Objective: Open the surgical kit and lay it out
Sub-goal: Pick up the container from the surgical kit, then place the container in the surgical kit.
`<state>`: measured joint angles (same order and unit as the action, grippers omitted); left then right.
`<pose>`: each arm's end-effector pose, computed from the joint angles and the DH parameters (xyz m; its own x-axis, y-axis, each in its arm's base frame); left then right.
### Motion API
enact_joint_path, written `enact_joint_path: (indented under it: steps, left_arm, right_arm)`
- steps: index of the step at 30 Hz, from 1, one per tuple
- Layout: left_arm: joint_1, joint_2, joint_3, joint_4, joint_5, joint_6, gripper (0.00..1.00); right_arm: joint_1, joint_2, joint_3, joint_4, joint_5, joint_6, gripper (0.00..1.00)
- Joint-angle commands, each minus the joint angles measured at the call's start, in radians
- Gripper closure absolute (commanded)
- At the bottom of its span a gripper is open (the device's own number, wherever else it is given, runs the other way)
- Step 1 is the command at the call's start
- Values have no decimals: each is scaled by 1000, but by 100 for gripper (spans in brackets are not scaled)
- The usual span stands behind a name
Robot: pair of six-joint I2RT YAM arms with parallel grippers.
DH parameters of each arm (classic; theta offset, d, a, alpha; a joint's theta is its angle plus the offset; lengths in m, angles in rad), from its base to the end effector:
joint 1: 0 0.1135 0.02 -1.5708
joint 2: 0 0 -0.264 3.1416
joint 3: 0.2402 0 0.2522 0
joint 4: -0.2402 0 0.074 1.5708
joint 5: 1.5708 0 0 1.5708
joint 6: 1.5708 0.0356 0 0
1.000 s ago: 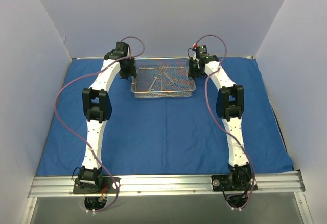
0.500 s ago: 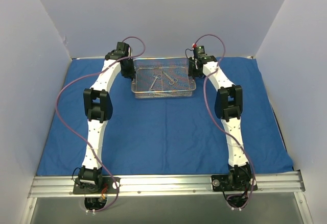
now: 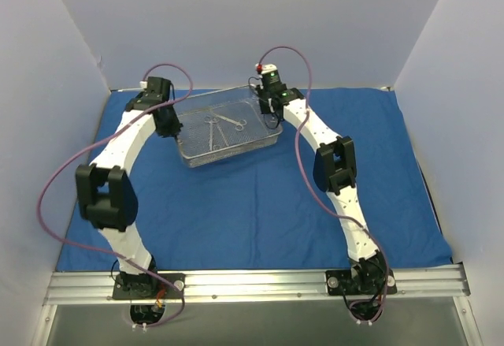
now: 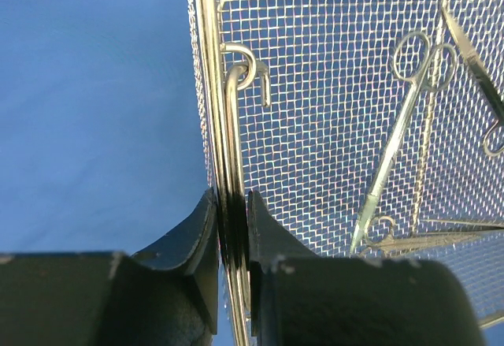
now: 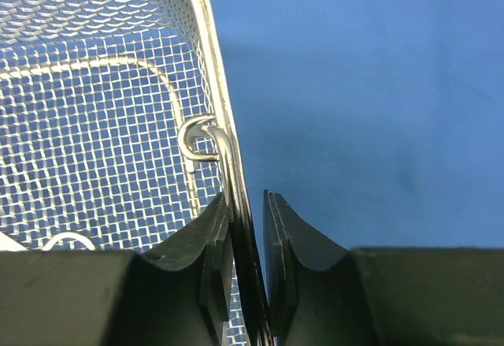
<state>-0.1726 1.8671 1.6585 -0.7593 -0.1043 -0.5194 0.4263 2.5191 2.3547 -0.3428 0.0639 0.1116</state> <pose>0.4057 -0.0670 0.2838 -0.7604 -0.3685 -0.5348 -0.3050 0.9296 -0.2070 0.5306 0.2385 0.2333 -0.4798 -0.0958 -0.8721 -0.3103 0.9483 0.0665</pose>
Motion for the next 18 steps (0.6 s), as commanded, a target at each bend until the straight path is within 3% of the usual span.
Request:
enact_joint_path:
  steps: [1,4,8,12,18]
  left_arm:
    - [-25,-253,-67,94,76,-27,98]
    - [4,-351,-120,-38,9,-77,98]
    - [35,-544,-388,-9,-3,-126,98]
    - [54,-698,-496,-104,-84,-191,98]
    - [114,-801,-601,-238,-190,-303,98]
  right_arm:
    - [129,-120,66,179,33,0,100]
    - [201,-69,135,172,1,-16,100]
    - [287,-56,126,290,-16,-17,100]
    - [354,-8,164,334,-33,8,100]
    - [434,79,245,395,-53,37,100]
